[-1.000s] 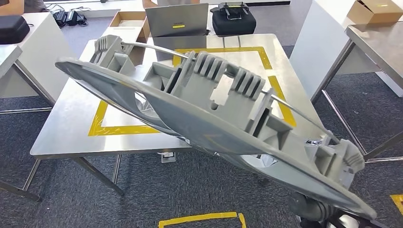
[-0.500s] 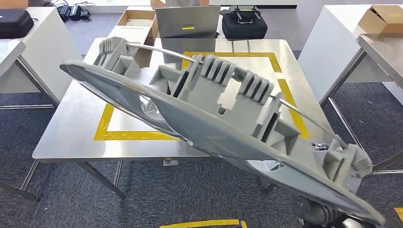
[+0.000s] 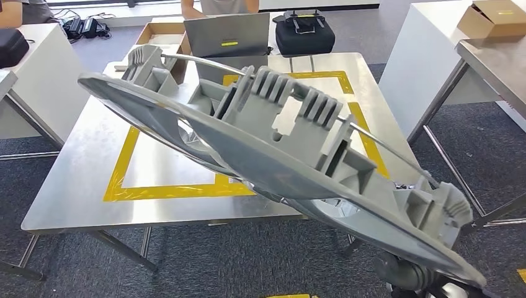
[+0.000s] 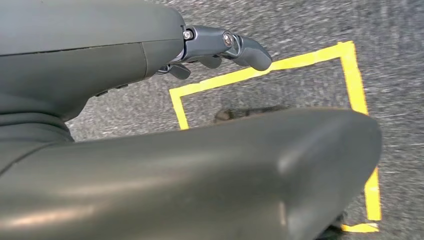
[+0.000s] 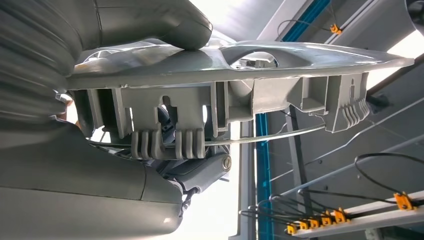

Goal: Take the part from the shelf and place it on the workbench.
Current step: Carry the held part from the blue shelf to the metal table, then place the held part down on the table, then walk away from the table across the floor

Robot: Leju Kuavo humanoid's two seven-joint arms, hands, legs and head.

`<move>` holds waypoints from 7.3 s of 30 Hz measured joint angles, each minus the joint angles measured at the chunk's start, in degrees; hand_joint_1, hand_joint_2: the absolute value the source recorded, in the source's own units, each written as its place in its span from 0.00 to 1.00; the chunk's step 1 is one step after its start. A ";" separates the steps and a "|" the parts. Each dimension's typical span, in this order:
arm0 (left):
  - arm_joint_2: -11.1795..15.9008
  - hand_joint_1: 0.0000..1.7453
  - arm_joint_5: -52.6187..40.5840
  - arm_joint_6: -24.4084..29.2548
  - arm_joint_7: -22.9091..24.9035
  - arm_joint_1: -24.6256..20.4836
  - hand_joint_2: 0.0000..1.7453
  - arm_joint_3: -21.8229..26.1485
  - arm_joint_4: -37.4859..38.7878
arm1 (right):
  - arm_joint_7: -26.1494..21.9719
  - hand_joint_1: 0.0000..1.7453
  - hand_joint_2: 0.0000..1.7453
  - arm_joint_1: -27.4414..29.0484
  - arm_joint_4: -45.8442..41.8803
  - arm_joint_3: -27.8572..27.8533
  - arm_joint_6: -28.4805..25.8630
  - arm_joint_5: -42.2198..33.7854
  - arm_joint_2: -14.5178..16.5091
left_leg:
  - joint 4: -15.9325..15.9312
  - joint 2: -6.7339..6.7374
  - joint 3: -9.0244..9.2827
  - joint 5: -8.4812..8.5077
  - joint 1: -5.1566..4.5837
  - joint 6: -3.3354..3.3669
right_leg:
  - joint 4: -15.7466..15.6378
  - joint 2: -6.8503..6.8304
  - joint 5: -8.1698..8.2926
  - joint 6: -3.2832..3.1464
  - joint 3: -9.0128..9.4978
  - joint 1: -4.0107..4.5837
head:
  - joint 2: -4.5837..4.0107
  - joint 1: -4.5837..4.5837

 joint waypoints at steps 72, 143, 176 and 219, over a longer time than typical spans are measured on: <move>-0.31 0.00 -0.12 0.28 -1.11 1.34 0.00 6.51 -0.05 | 9.91 1.00 1.00 12.18 1.66 -1.59 -45.03 47.30 -6.86 | -8.07 -0.45 6.38 -0.57 -0.23 0.96 | 0.87 -0.07 1.08 0.82 -2.89 0.24 | 0.00 0.83; -0.46 0.00 -6.94 -1.56 -4.41 0.35 0.00 8.88 0.24 | 23.29 1.00 1.00 -46.87 94.29 16.35 -23.32 53.56 13.78 | -8.09 -0.14 6.94 -0.35 -0.12 0.71 | 0.83 0.40 1.40 0.76 -2.50 0.39 | 0.00 0.84; -0.46 0.00 -7.23 -0.81 -4.95 0.12 0.00 9.10 0.31 | 17.52 0.00 0.00 -46.75 99.30 13.31 -15.47 45.19 10.64 | -8.09 -0.23 6.87 -0.33 -0.13 0.69 | 0.79 0.31 1.46 0.75 -2.55 0.39 | 0.00 0.83; 0.22 0.00 -8.49 -1.27 -7.84 0.76 0.00 12.33 -0.07 | -0.26 0.00 0.00 6.63 4.06 -6.44 -52.65 15.14 -3.21 | -8.56 -0.24 6.97 0.13 -0.33 2.34 | 0.92 0.07 0.98 2.31 -2.39 -0.21 | 0.00 0.88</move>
